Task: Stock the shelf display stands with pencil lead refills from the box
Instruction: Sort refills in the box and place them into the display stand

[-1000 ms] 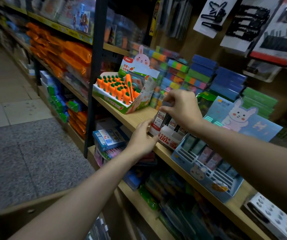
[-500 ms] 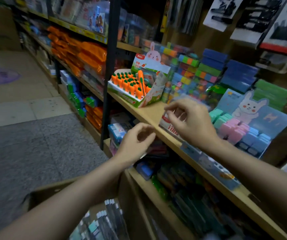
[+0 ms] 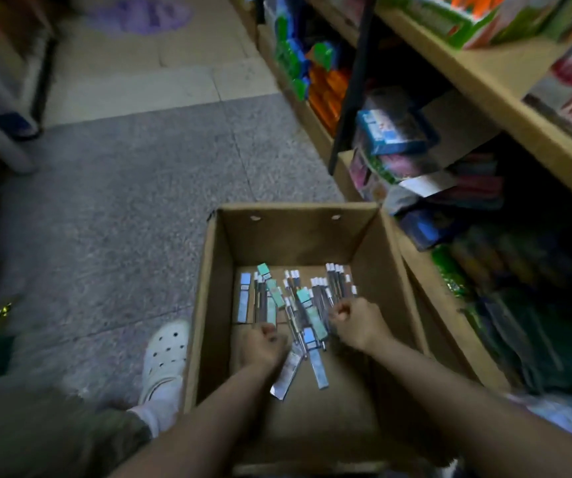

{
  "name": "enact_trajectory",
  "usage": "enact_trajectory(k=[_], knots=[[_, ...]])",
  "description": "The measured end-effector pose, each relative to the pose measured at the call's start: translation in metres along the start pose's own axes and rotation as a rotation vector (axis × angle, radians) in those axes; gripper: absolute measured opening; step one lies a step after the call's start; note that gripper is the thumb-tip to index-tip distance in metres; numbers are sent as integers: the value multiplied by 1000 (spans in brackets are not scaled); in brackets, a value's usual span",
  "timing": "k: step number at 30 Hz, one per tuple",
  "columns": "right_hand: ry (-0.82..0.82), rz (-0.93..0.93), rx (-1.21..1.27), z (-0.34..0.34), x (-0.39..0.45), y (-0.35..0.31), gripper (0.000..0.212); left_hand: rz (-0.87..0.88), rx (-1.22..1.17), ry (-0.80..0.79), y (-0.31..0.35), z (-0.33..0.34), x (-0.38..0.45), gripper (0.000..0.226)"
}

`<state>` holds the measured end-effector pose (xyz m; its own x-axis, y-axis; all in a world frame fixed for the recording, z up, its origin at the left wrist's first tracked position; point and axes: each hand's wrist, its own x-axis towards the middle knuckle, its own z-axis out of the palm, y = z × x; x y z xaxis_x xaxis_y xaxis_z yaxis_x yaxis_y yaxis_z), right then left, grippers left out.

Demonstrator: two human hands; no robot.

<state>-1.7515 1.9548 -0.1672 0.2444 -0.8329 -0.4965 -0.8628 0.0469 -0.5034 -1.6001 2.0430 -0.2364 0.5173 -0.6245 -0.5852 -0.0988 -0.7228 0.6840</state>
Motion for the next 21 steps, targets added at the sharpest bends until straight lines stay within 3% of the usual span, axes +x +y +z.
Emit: enact_trajectory(k=[3,8,13,17,21], knots=[[-57,103,-19,35,10,24,9,16,152,-77,-27,14,5,15],[-99,113,-92,78,18,46,30,127,412,-129,-47,25,13,42],[-35,89,-141,105,19,52,40,261,420,-77,-45,29,18,52],[-23,86,-151,111,21,52,27,281,432,-45,-50,30,17,45],[-164,90,-290,102,19,57,35,292,497,-37,-51,26,17,41]])
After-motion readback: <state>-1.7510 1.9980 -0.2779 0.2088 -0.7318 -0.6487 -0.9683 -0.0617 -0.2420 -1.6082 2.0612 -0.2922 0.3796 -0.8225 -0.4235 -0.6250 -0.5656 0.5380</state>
